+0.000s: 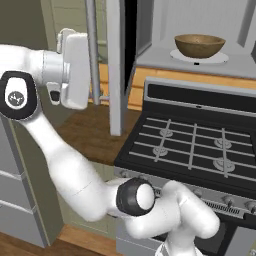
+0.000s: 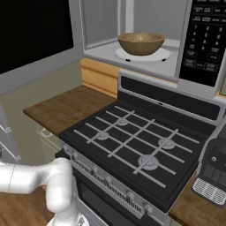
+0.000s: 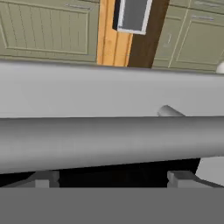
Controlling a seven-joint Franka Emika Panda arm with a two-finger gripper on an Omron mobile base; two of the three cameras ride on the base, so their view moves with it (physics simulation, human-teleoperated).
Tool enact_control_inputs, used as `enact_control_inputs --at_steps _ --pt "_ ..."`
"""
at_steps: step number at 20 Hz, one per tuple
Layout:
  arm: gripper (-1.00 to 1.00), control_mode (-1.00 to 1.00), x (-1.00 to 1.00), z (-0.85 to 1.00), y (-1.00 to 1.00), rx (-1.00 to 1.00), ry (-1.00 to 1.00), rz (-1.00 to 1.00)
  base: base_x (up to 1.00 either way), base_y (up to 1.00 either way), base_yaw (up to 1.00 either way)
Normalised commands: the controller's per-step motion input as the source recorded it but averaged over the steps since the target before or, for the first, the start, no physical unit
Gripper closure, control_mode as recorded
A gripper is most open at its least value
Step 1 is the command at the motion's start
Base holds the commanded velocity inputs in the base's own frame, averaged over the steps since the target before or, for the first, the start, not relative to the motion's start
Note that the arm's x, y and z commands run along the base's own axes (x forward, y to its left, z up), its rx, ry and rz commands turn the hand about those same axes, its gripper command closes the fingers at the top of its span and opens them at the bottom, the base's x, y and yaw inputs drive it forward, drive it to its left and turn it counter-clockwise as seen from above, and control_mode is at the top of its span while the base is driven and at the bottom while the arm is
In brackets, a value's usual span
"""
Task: Pick the garlic from the sink and place it in the bowl. Then pick the bowl and place it in the microwave. Then close the microwave door and press the start button.
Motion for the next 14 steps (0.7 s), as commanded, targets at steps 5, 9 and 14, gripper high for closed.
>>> enact_control_inputs --at_steps 5,9,14 --pt "-1.00 -1.00 -0.92 0.01 -1.00 0.23 -0.33 0.00 0.00 0.00 0.00" --pt "-1.00 -1.00 -0.08 -0.37 -1.00 0.13 -0.15 0.00 0.00 0.00 0.00" --pt "-1.00 -1.00 0.00 -0.40 -1.00 0.02 -0.19 0.00 0.00 0.00 0.00"
